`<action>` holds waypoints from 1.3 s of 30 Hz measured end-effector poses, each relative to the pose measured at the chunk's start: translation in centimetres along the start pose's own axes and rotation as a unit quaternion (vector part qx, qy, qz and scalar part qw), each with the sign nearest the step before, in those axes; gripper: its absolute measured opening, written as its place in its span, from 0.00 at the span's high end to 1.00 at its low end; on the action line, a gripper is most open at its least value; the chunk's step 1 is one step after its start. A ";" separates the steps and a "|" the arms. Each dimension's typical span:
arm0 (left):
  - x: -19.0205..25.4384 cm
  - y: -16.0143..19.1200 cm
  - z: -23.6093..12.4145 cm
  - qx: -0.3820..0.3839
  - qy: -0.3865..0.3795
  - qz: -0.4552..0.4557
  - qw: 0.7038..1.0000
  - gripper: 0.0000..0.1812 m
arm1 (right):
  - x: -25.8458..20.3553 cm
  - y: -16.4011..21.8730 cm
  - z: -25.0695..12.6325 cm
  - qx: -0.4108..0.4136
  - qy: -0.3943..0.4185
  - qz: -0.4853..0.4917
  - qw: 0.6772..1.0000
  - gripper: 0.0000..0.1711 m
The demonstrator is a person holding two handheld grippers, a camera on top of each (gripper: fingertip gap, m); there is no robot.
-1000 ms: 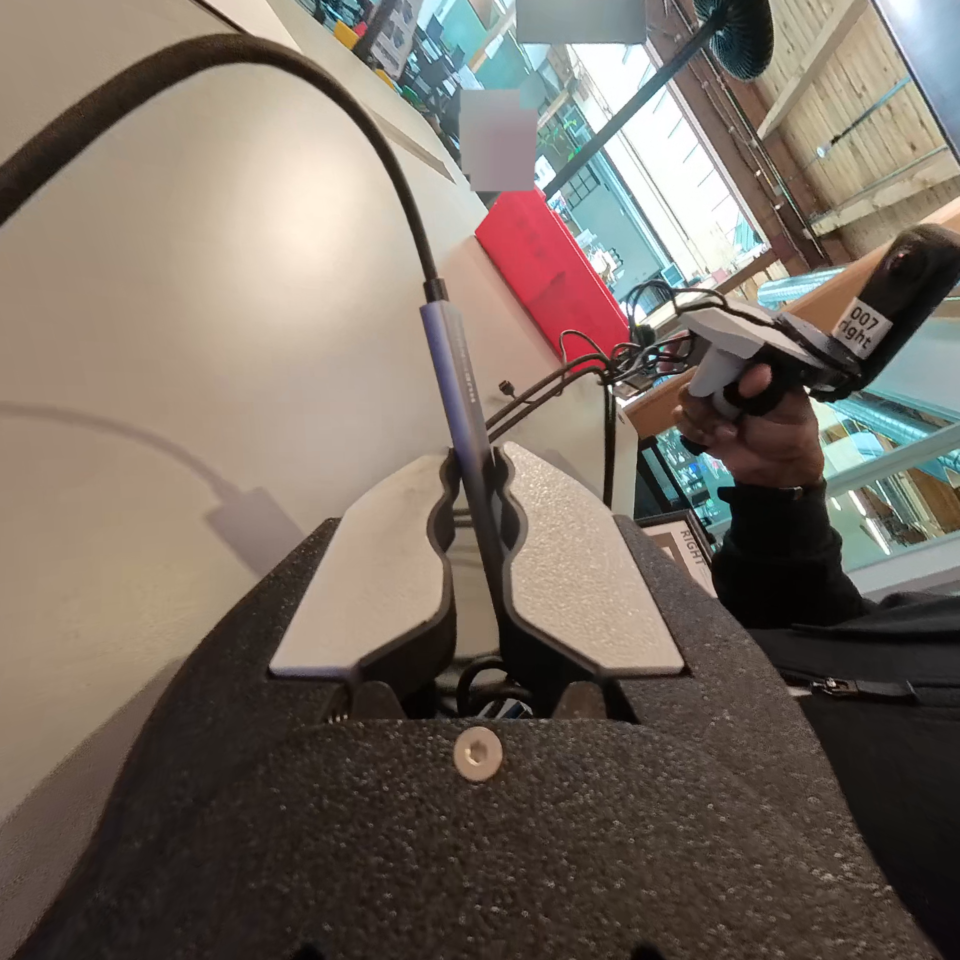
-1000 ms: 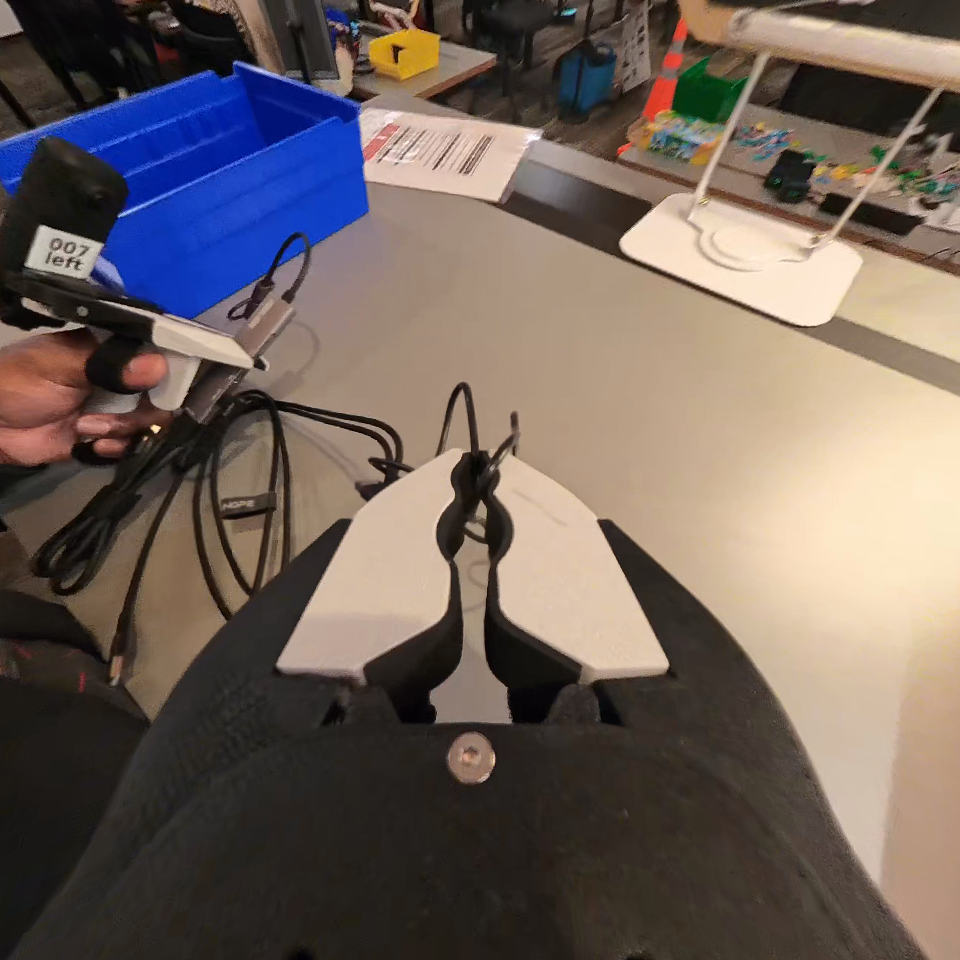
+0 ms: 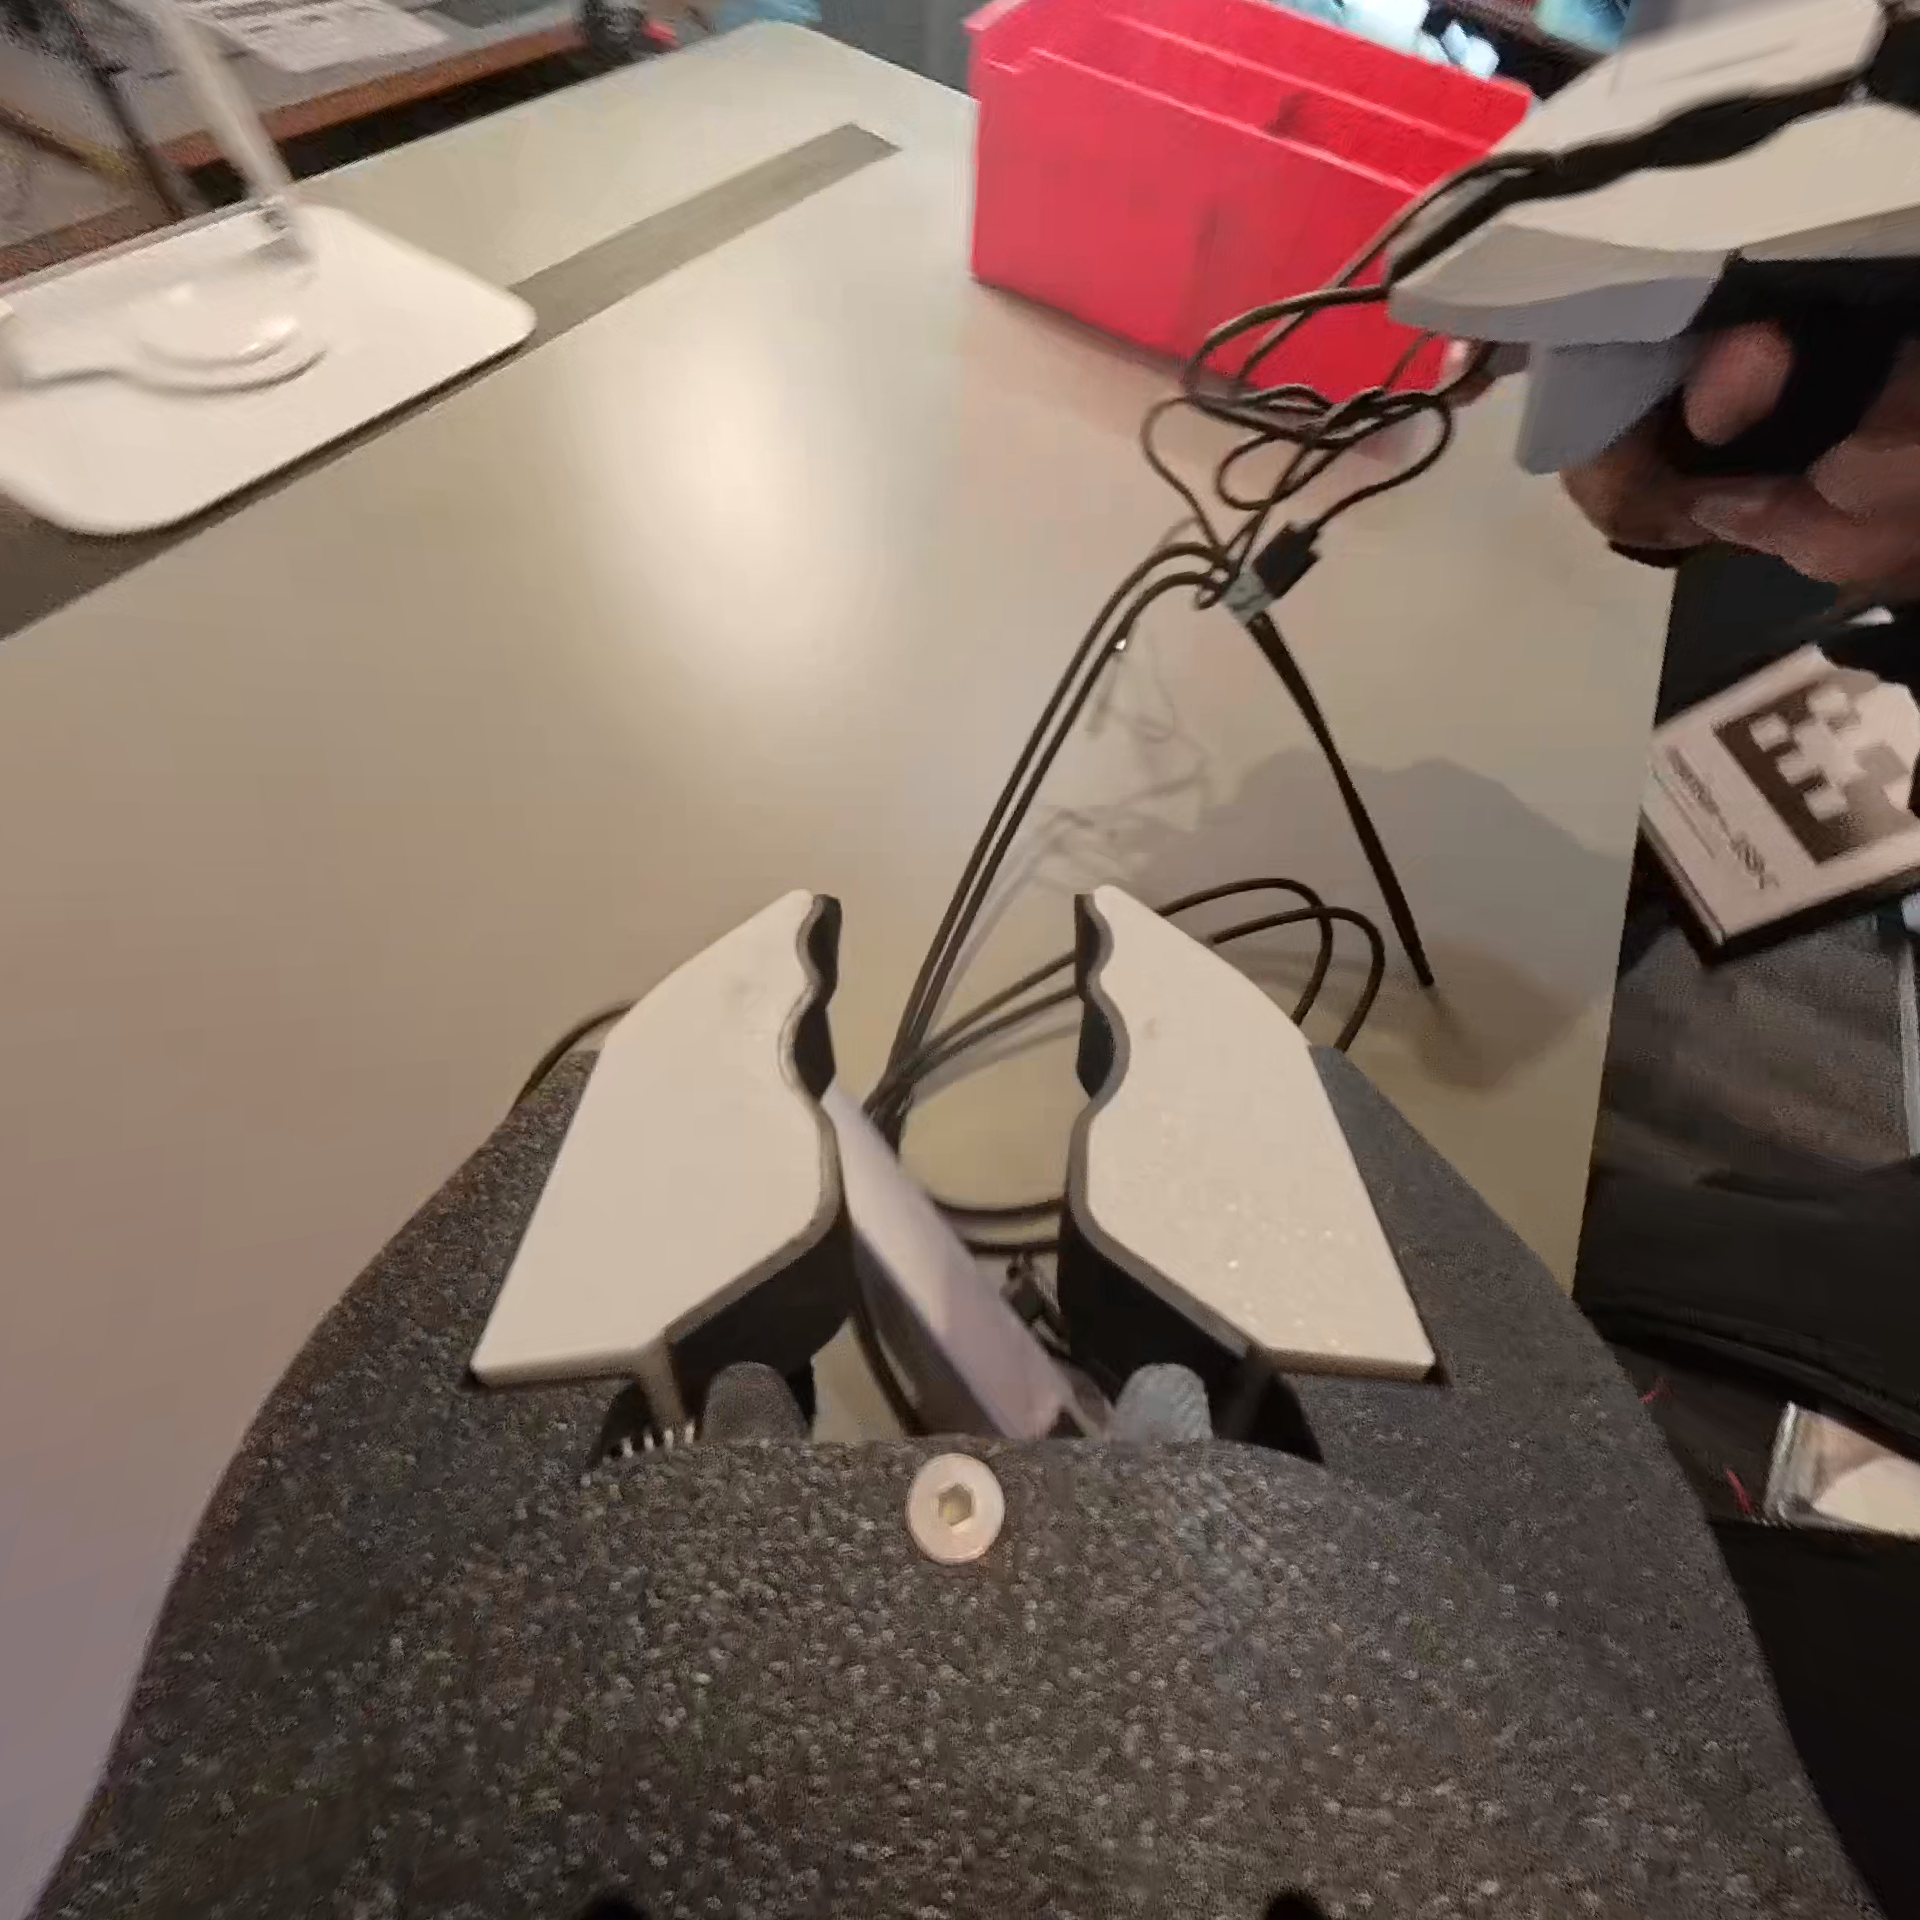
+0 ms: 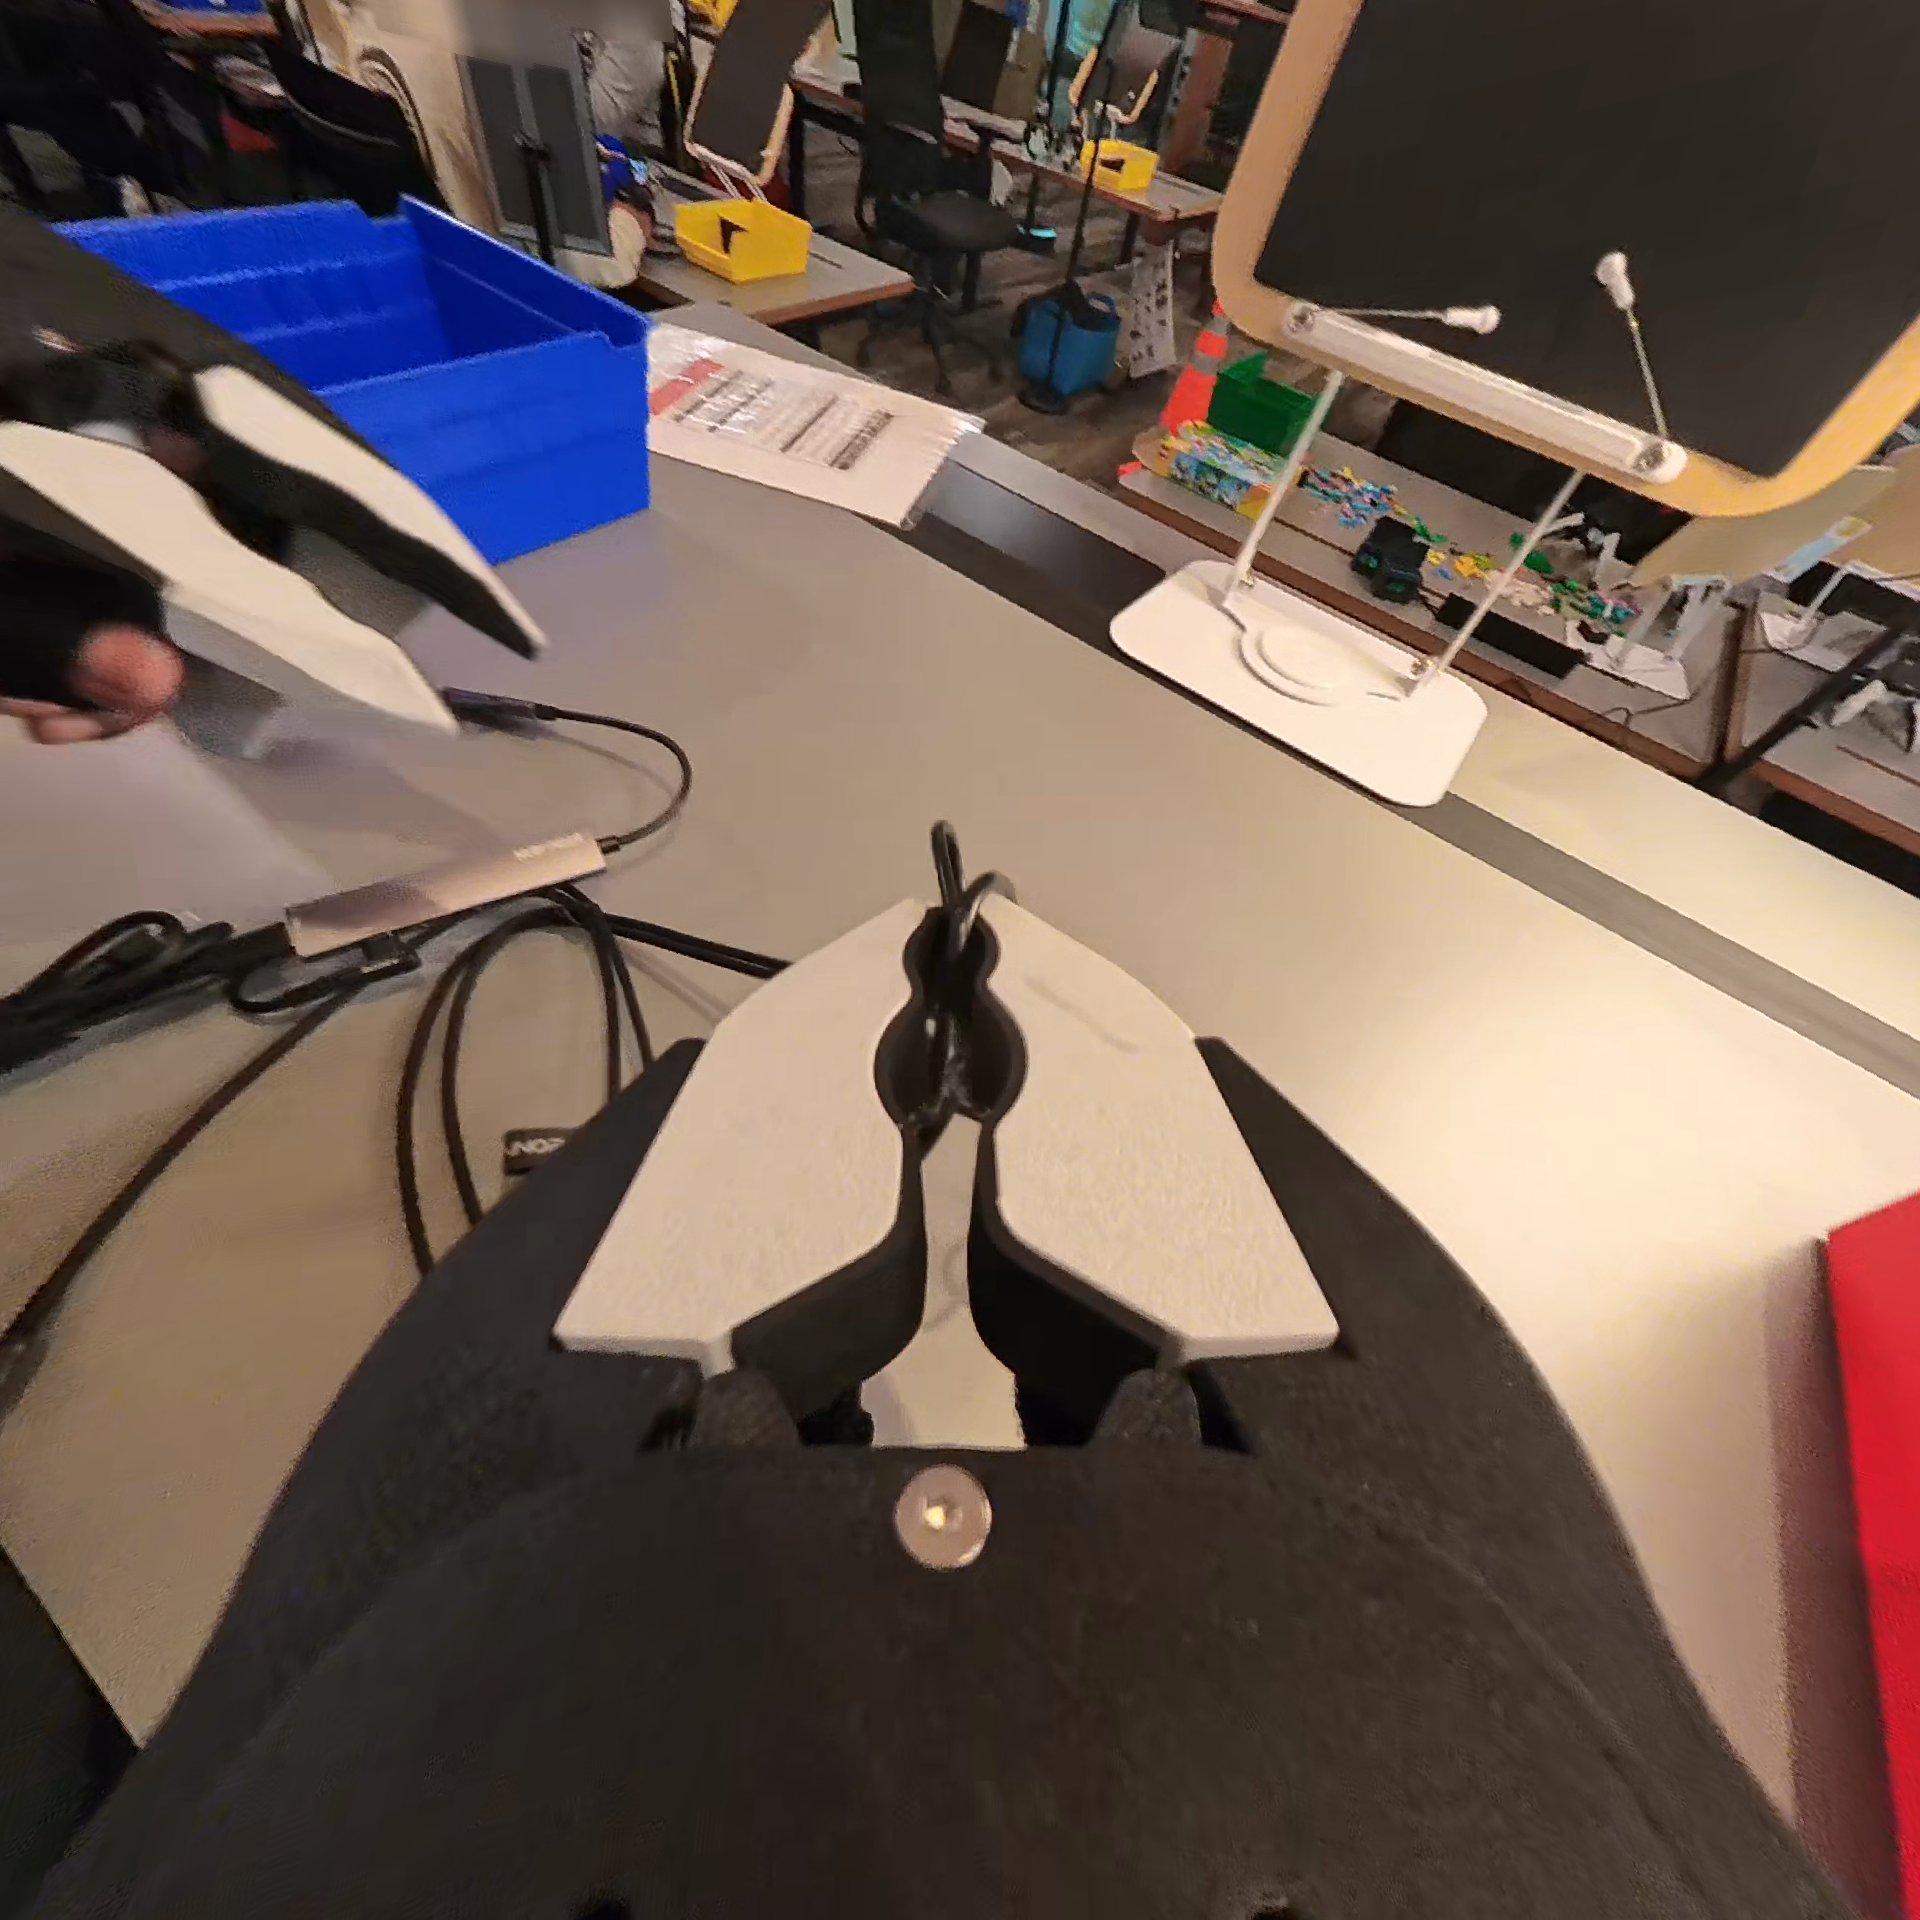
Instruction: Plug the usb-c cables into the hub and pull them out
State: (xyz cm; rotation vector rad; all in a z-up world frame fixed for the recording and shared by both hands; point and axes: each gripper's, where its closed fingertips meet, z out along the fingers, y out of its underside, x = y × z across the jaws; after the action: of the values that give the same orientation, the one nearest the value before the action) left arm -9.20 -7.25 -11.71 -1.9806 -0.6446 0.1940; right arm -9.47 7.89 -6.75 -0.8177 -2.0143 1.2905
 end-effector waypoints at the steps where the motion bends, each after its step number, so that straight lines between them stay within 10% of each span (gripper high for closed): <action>1: 0.7 -0.5 1.5 -0.018 0.016 0.027 0.999 0.73 | -0.4 -0.2 0.2 0.005 -0.005 0.000 1.000 0.99; 4: 1.4 0.5 7.6 -0.109 0.034 0.098 0.989 0.65 | -1.4 -0.6 0.5 0.016 -0.018 0.003 1.000 0.99; 10: 1.6 2.8 14.0 -0.156 0.058 0.098 0.981 1.00 | -2.1 0.2 -0.7 0.014 -0.015 0.003 1.000 0.99; 23: -11.7 0.0 6.7 0.029 -0.083 -0.166 0.982 1.00 | -1.9 11.8 -2.3 -0.124 0.006 0.003 0.992 1.00; 29: -9.8 1.0 6.4 0.007 -0.082 -0.140 0.987 0.84 | 2.0 9.4 -1.6 -0.095 0.038 -0.011 0.995 0.99; 39: -1.8 -0.3 2.5 0.088 -0.046 -0.035 0.994 0.81 | -0.7 11.8 -5.1 -0.137 -0.137 -0.166 0.967 0.62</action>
State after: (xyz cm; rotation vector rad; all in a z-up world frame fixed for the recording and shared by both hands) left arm -11.85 -6.13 -12.93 -1.7855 -0.7287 0.2907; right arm -3.11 14.08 -16.02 -0.4044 -2.4627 0.9889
